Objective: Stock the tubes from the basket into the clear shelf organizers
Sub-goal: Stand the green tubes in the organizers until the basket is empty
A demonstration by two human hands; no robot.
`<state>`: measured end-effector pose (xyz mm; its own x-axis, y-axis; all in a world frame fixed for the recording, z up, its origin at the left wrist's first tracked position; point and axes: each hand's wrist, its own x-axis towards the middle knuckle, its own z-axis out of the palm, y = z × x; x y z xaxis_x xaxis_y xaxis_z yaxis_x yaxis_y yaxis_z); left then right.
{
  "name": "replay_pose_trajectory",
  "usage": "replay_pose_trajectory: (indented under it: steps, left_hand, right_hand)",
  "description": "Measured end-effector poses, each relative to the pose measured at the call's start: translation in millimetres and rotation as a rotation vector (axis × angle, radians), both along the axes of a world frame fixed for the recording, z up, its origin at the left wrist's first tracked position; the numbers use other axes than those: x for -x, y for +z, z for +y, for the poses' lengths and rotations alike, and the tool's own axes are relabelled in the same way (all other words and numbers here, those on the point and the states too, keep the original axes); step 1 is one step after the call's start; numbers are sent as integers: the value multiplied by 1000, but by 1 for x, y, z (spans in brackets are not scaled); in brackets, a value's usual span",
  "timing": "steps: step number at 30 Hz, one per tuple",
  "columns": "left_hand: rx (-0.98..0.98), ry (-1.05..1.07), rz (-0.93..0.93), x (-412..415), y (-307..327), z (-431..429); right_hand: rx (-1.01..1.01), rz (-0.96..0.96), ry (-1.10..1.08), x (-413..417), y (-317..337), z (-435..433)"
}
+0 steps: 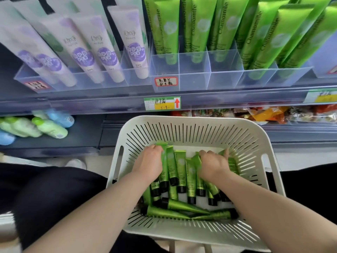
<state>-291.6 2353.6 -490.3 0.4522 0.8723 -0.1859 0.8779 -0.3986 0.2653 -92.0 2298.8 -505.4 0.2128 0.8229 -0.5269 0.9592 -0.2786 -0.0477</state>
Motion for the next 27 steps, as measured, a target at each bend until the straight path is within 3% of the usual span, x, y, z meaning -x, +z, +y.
replay_pose_trajectory:
  steps: [5,10,14,19,27]
  left_hand:
    - [118,90,128,-9,-2,16]
    - [251,313,154,-22,-10,18]
    - [315,340,95,-34,-14,13]
    - [299,177,209,-50,-14,-3]
    - [193,33,-171,-33,34,-14]
  right_hand:
    - [-108,228,-29,-8,16,-1]
    - [-238,467,-20,-16,27,-10]
    - [-300,498,-29,-15,30,-9]
    - [-351,439,-14,-12,34,-10]
    - [-490,395,-12,-13,70,-18]
